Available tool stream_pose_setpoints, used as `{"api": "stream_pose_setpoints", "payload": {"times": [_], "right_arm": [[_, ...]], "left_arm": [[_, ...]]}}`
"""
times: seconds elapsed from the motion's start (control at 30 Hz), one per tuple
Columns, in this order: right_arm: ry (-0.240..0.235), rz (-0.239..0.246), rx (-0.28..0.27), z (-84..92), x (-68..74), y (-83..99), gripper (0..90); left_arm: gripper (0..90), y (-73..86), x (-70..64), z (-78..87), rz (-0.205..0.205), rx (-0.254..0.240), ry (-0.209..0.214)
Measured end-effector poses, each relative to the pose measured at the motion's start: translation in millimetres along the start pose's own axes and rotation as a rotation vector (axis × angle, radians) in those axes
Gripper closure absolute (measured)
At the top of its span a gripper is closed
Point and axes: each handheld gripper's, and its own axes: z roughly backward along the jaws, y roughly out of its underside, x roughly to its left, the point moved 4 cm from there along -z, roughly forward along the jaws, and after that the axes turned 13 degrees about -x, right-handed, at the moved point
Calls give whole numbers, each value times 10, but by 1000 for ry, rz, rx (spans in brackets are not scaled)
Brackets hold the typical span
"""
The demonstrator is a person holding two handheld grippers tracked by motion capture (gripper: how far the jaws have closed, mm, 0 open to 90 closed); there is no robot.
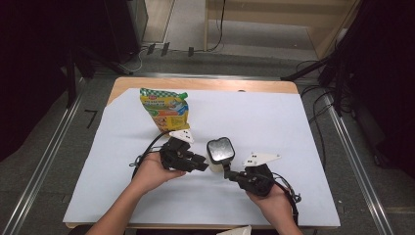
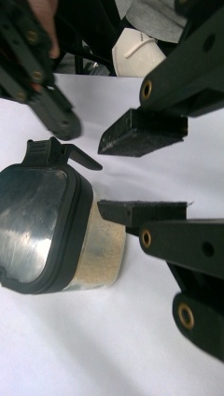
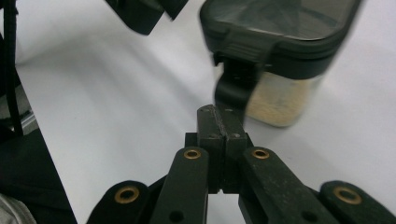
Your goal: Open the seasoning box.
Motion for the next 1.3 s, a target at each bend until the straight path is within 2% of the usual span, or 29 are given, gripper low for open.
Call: {"api": "stream_pose_setpoints", "payload": {"times": [0.17,0.43,0.73,1.03,1.3], "right_arm": [[-17,9,2,-99,50,5,900],[-10,3,1,-198,78,5,900],[-3,10,15,-205,55,18,900],[8,-8,17,-136,-66,30,900],[41,-42,25,-39,-268,37,900]], "left_arm": [[594,2,51,24,3,-1,-2],[539,8,107,56,14,-13,-19],[512,18,137,74,13,-18,-28],[492,25,147,62,7,-13,-27],[472,33,155,30,10,-10,-23]]}}
